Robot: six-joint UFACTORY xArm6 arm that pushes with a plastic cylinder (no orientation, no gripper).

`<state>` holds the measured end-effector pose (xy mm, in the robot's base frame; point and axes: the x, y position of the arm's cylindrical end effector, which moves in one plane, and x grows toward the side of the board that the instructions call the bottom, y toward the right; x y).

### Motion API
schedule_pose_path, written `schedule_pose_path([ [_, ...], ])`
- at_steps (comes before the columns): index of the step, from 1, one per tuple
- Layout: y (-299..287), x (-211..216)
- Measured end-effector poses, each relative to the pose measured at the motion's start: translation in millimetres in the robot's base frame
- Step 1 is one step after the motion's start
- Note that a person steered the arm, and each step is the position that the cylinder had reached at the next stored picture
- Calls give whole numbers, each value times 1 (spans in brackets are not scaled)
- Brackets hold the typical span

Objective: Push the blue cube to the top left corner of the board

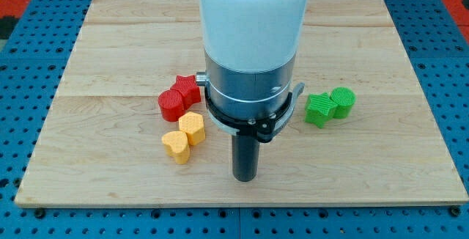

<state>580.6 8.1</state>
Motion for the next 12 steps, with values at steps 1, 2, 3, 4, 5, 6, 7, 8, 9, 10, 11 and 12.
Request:
schedule_pose_path([
  [1,5,-40],
  [2,5,-94],
  [3,5,-104],
  [4,45,-109],
  [5,49,-138],
  [6,38,-166],
  [7,-44,-175],
  [8,-55,-179],
  [9,-81,-184],
  [10,-77,-183],
  [11,-86,-183],
  [12,-93,-163],
])
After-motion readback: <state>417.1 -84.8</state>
